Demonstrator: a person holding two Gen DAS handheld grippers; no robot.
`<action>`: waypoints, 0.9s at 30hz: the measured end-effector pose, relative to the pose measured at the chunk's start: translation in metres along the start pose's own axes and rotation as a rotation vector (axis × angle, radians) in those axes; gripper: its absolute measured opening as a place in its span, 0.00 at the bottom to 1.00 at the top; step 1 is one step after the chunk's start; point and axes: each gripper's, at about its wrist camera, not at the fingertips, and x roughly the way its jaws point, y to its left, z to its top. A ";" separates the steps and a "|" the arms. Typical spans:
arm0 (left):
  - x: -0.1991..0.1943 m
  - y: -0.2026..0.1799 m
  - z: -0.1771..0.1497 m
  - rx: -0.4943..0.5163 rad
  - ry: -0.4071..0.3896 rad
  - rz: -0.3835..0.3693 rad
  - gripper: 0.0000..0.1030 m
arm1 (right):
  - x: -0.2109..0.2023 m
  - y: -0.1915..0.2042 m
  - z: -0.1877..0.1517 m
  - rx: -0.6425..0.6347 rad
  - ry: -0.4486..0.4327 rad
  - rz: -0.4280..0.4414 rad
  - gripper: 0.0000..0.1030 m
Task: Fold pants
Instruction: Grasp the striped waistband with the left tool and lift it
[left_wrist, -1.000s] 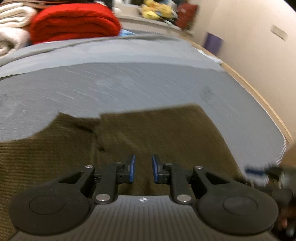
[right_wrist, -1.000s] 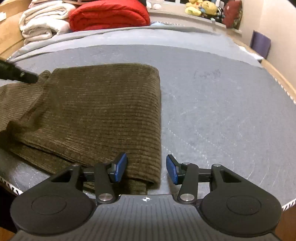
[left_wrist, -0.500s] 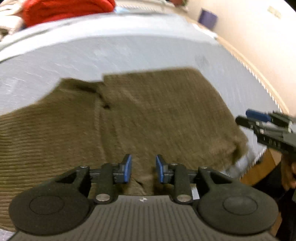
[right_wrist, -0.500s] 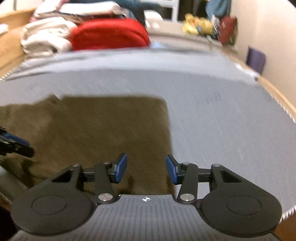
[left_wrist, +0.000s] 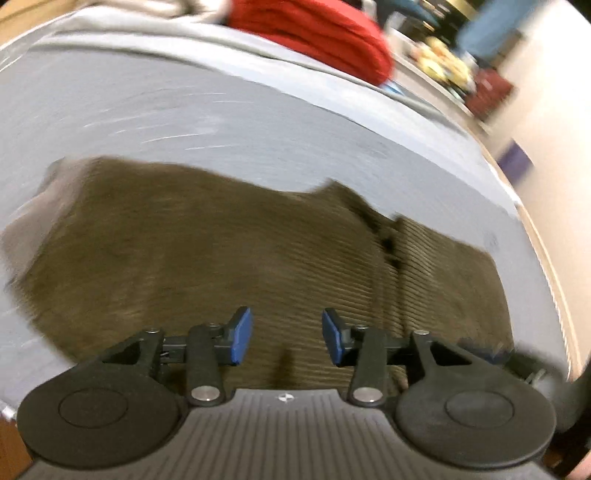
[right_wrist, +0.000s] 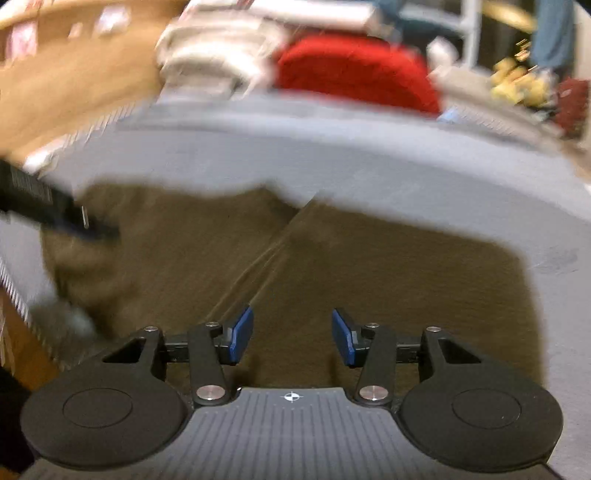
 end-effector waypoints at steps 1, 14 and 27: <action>-0.005 0.015 0.000 -0.047 -0.009 0.011 0.52 | 0.011 0.008 -0.002 -0.021 0.073 0.022 0.48; -0.048 0.157 0.002 -0.654 -0.162 0.128 0.78 | 0.033 0.024 0.015 -0.034 0.084 0.025 0.48; -0.016 0.172 0.005 -0.786 -0.146 0.171 0.70 | 0.043 0.003 0.010 0.008 0.122 0.102 0.51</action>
